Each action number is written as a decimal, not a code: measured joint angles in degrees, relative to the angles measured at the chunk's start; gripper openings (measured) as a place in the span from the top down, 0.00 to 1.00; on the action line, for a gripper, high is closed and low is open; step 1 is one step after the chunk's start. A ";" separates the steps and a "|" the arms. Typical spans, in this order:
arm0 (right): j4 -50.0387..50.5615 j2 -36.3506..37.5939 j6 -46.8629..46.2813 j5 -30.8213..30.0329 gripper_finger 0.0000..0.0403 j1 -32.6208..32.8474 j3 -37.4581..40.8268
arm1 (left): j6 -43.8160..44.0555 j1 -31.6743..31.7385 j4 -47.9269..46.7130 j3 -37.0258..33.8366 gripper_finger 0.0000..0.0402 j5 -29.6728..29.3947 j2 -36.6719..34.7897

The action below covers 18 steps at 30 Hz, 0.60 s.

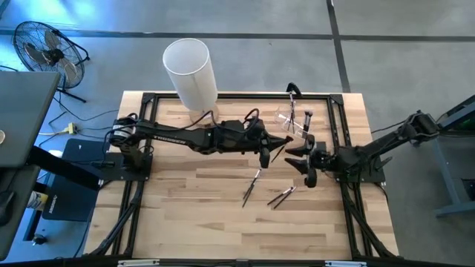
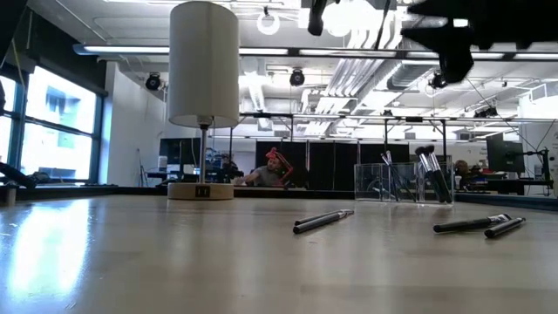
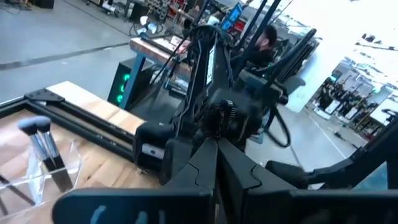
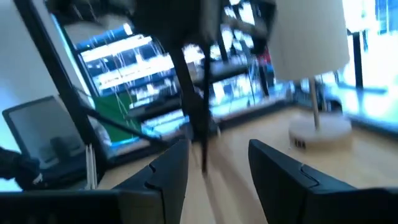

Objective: Put items in baskets/containers
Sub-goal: Put the brow brush into the transparent organizer

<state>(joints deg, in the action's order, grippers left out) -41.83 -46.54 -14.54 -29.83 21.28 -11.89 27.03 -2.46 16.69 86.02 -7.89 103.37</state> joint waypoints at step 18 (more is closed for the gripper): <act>16.07 -1.40 0.97 11.44 0.71 -10.54 -14.13 | 0.28 -0.16 1.25 0.00 1.00 0.80 0.04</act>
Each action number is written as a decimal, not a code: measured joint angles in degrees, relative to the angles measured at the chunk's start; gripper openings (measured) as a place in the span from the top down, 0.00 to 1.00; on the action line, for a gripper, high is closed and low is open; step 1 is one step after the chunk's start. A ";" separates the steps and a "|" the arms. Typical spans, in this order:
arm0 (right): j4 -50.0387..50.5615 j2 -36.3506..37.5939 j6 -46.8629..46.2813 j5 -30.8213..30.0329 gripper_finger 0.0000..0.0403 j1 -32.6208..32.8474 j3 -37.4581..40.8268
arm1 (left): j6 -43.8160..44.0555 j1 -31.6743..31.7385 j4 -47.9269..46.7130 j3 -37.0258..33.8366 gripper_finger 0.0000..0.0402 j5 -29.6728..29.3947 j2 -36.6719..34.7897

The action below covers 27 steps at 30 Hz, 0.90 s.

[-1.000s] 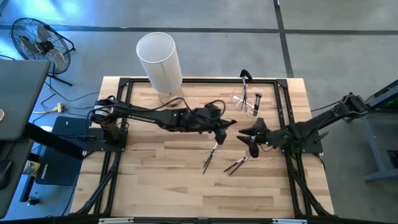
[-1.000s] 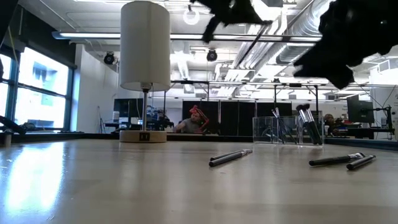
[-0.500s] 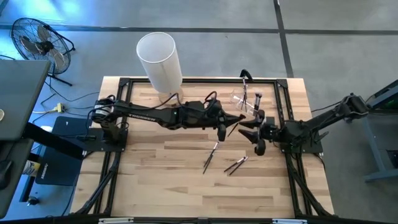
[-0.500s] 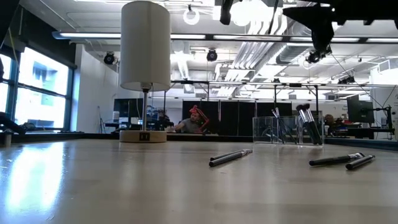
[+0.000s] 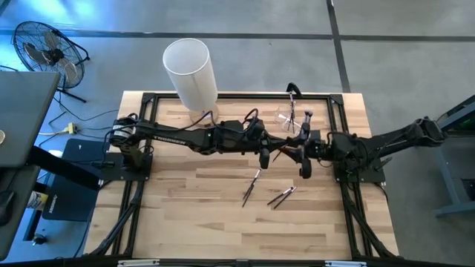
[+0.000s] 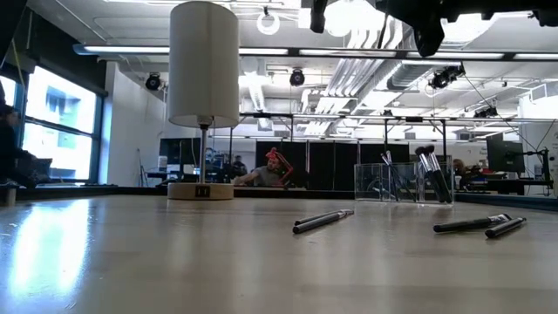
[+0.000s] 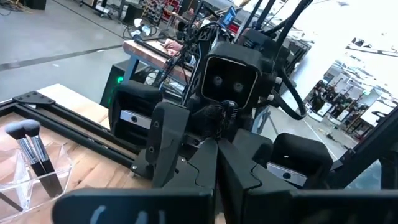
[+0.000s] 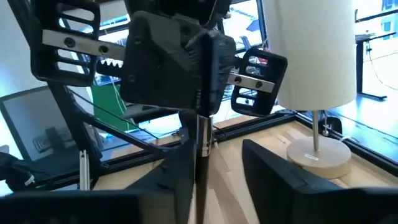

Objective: Put items in baskets/containers
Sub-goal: Put the brow brush into the transparent organizer

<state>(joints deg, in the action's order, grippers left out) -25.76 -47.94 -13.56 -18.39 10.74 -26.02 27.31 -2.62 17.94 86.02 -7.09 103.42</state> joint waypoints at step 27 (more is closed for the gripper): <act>18.67 6.74 -4.13 -9.89 0.97 -6.85 -0.16 | -3.25 7.60 -7.81 0.04 0.70 5.87 -5.29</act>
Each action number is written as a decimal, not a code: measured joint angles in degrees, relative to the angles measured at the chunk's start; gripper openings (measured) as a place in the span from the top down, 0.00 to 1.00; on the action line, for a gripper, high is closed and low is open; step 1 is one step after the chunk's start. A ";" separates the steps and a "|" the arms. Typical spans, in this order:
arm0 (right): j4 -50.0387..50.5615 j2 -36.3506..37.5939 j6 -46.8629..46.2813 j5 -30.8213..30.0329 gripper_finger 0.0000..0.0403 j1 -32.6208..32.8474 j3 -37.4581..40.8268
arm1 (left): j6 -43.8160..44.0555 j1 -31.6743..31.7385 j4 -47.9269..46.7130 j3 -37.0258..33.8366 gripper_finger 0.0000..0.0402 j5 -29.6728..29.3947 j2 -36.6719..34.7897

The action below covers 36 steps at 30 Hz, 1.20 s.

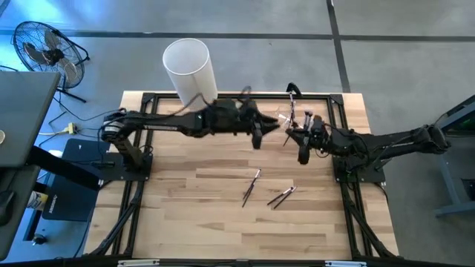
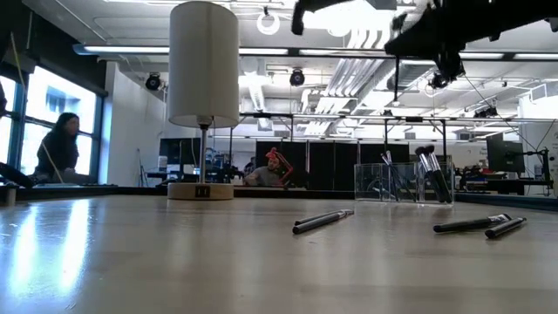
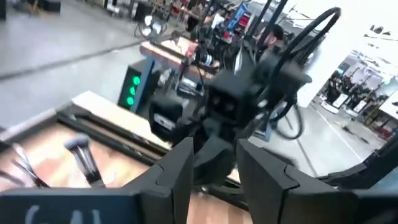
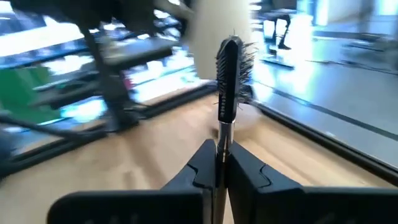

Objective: Put items in baskets/containers
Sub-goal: Put the brow brush into the transparent organizer

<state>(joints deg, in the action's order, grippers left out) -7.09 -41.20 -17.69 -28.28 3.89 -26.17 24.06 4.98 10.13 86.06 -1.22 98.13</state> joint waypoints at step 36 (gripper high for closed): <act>23.87 -10.85 -15.38 -3.66 0.75 -30.24 0.11 | -8.52 23.62 -2.45 -32.98 0.70 17.11 -34.43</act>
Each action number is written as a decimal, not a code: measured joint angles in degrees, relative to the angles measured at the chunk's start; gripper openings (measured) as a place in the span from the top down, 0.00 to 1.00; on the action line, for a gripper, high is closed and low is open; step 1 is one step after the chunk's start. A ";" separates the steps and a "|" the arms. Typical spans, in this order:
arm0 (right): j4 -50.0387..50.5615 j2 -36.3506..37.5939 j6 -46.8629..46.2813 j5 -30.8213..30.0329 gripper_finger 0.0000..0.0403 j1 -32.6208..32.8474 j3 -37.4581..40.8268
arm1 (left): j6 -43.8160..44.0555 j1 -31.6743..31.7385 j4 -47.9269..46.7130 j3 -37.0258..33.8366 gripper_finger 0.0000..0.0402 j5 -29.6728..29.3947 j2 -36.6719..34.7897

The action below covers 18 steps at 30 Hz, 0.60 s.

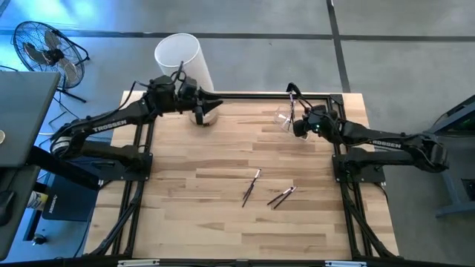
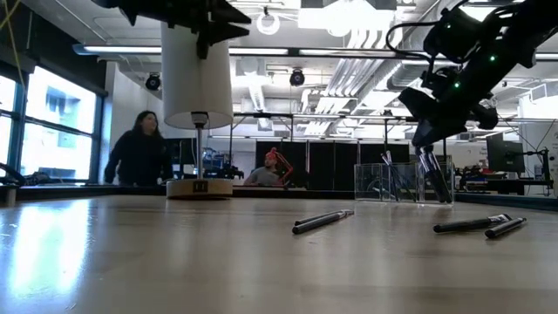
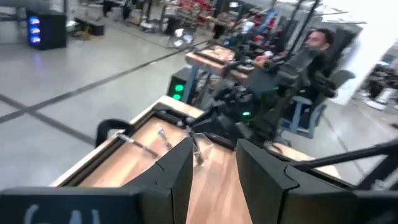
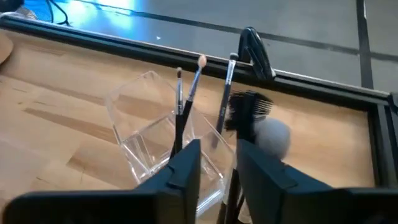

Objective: Put items in baskets/containers
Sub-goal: Put the brow brush into the transparent organizer, then put the blush brush into the transparent organizer

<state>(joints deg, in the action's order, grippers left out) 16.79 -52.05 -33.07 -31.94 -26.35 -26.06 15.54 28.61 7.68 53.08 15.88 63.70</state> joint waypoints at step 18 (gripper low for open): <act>-5.42 7.65 5.36 4.14 0.65 0.13 -0.04 | 1.26 -0.25 4.71 0.09 0.70 19.82 -0.12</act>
<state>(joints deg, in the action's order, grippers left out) 11.37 -44.40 -27.71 -27.80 -26.22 -26.11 16.80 28.36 12.39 53.17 35.71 63.58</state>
